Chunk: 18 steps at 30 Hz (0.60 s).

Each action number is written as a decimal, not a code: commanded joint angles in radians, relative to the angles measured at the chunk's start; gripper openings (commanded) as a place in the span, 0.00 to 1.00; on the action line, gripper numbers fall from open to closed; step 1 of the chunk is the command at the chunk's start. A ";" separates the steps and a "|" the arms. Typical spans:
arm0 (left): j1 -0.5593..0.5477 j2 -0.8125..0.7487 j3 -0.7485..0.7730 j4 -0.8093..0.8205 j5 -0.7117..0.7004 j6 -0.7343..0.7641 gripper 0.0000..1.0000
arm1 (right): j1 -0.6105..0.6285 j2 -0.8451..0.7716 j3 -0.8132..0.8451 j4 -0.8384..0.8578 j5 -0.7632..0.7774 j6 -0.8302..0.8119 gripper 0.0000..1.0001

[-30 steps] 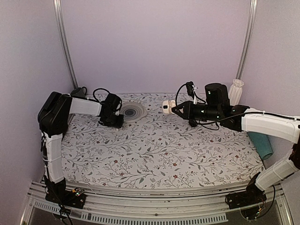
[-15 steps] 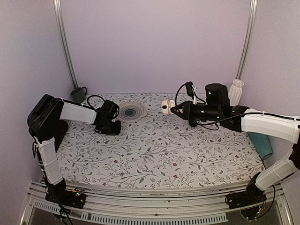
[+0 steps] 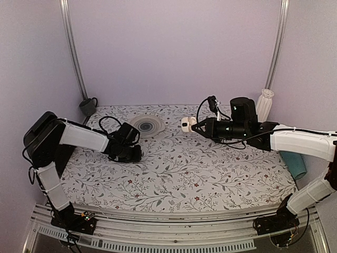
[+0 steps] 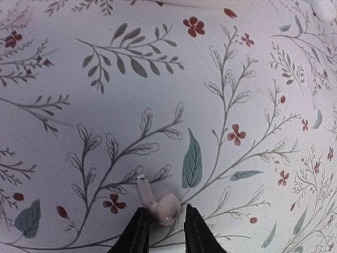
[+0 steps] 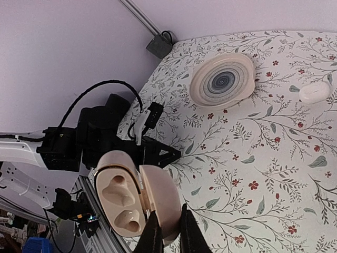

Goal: Insert the wireless bluetooth earbuds into the charging case
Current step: Move the right earbud to the center of the board.

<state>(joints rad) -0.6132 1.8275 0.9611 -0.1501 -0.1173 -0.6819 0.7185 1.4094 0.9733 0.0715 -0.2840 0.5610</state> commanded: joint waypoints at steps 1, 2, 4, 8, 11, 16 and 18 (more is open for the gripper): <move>-0.077 -0.027 -0.086 -0.054 0.018 -0.093 0.25 | -0.005 0.004 -0.016 0.052 -0.031 0.010 0.04; -0.089 -0.038 -0.096 -0.052 0.016 -0.102 0.25 | -0.005 0.006 -0.018 0.056 -0.035 0.011 0.04; -0.106 -0.058 -0.106 -0.048 0.014 -0.109 0.25 | -0.004 0.011 -0.018 0.060 -0.043 0.013 0.04; -0.111 -0.111 -0.088 -0.065 -0.002 -0.102 0.25 | -0.005 0.012 -0.016 0.061 -0.050 0.011 0.04; -0.097 -0.152 -0.058 -0.118 -0.043 -0.087 0.26 | -0.005 0.009 -0.018 0.061 -0.048 0.011 0.04; -0.035 -0.212 -0.096 -0.161 -0.073 -0.072 0.34 | -0.005 0.008 -0.022 0.061 -0.043 0.010 0.04; -0.015 -0.229 -0.126 -0.154 -0.055 -0.072 0.35 | -0.005 0.011 -0.023 0.060 -0.041 0.011 0.04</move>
<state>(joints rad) -0.6731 1.6428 0.8780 -0.2684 -0.1593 -0.7650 0.7185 1.4155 0.9611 0.0982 -0.3237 0.5644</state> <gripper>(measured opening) 0.343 0.080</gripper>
